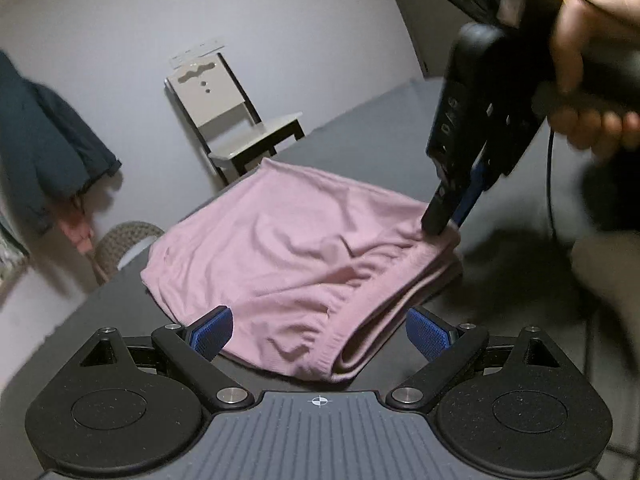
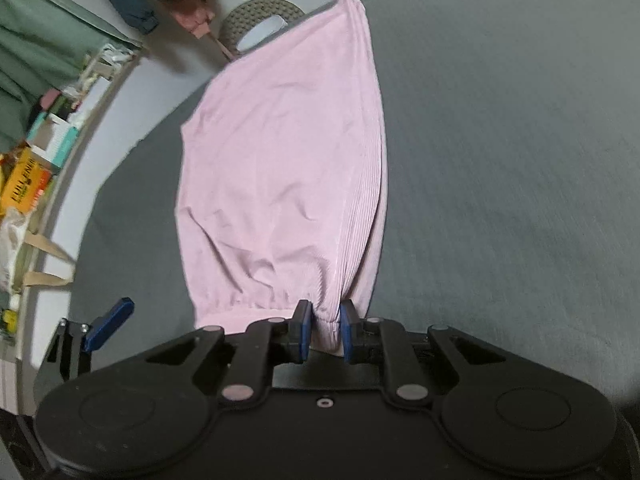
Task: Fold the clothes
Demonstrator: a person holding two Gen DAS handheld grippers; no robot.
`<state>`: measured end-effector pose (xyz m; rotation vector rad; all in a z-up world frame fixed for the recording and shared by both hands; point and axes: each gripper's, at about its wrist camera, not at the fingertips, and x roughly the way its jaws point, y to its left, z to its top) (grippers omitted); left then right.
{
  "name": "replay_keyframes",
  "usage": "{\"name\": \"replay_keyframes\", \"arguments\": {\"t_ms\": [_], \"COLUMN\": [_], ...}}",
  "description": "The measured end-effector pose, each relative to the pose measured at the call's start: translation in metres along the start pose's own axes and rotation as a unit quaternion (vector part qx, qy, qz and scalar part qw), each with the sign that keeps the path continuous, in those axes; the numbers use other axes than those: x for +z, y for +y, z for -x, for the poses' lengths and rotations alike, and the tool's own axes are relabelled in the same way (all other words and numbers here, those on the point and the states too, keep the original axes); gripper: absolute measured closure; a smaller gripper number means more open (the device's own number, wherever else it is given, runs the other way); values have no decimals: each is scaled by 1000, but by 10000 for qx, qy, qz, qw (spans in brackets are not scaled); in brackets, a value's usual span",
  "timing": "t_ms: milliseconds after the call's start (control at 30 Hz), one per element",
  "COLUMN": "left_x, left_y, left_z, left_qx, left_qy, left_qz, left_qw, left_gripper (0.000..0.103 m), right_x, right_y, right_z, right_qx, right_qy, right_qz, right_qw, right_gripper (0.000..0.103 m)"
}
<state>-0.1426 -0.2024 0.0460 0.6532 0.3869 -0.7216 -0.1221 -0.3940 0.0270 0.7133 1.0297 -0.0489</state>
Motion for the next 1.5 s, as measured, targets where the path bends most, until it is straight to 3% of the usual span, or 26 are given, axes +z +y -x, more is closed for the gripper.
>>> {"name": "replay_keyframes", "arguments": {"t_ms": [267, 367, 467, 667, 833, 900, 1067, 1167, 1233, 1300, 1333, 1400, 1467, 1500], "left_x": [1, 0, 0, 1, -2, -4, -7, -7, -8, -9, -9, -11, -12, -13], "left_y": [-3, -3, -2, -4, -9, -11, -9, -7, -4, 0, 2, 6, 13, 18], "left_z": [-8, -7, -6, -10, -22, -25, -24, -23, -24, -25, -25, -24, -21, -17], "left_qx": [208, 227, 277, 471, 689, 697, 557, 500, 461, 417, 394, 329, 213, 134], "left_qy": [149, 207, 251, 277, 550, 665, 922, 1007, 1060, 1111, 1135, 1186, 1231, 1209], "left_qz": [-111, -175, -87, -164, -382, -435, -450, -418, -336, -200, -128, 6, 137, 273], "left_qw": [9996, 9994, 9993, 9984, 9954, 9944, 9932, 9928, 9927, 9927, 9927, 9924, 9921, 9922], "left_gripper": [10, 10, 10, 10, 10, 10, 9, 9, 9, 9, 9, 9, 9, 9], "right_x": [4, 6, 5, 4, 3, 2, 1, 5, 6, 4, -1, -13, -34, -44], "right_y": [-23, -42, -53, -59, -61, -58, -54, -37, -15, 15, 30, 62, 89, 102], "right_z": [-5, -5, -8, -19, -28, -28, -20, -8, 2, 12, 14, 18, 11, 7], "right_qx": [771, 1270, 1409, 1257, 1036, 811, 750, 823, 689, 314, 67, -441, -948, -1195], "right_qy": [172, 307, 489, 633, 743, 740, 706, 663, 567, 411, 334, 176, 113, 84], "right_qz": [-1044, -1812, -2234, -2656, -2899, -2820, -2771, -2269, -1539, -430, 317, 1847, 3213, 3867], "right_qw": [9914, 9747, 9633, 9537, 9485, 9531, 9553, 9682, 9841, 9977, 9989, 9816, 9421, 9144], "right_gripper": [86, 86, 86, 86, 86, 68, 58, 47, 43, 40, 39, 39, 39, 40]}}
